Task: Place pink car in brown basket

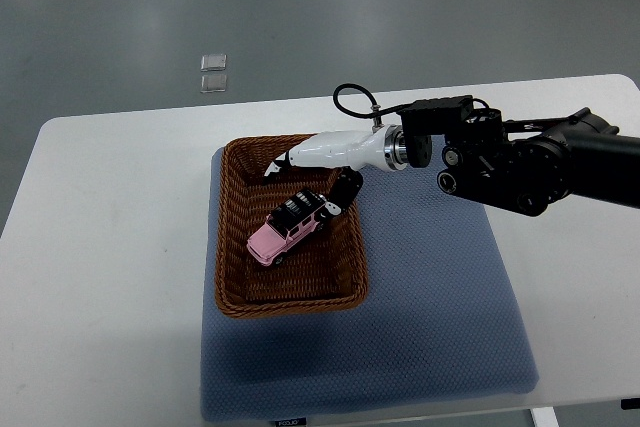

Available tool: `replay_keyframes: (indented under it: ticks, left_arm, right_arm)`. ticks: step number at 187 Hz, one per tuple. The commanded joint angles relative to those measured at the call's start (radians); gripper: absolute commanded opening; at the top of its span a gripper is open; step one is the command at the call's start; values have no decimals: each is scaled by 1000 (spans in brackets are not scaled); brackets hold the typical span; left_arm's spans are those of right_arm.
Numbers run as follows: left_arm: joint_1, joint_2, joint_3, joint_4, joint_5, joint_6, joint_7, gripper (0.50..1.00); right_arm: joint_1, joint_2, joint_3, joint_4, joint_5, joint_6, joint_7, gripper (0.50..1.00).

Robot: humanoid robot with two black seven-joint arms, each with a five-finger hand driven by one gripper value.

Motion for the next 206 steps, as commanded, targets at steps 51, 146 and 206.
replay_keyframes:
  ticks: [51,146,206]
  left_arm:
    - [0,0,0,0,0,0,0,1000]
    - [0,0,0,0,0,0,0,1000]
    - [0,0,1,0,0,0,0,1000]
  right_arm:
    - [-3,-94,139,-7,103,-18,0,858]
    - [-346,-224,587,-153,688,-138,-35,858]
    - [-506,-212,728,-168,1021,-152,-28,858]
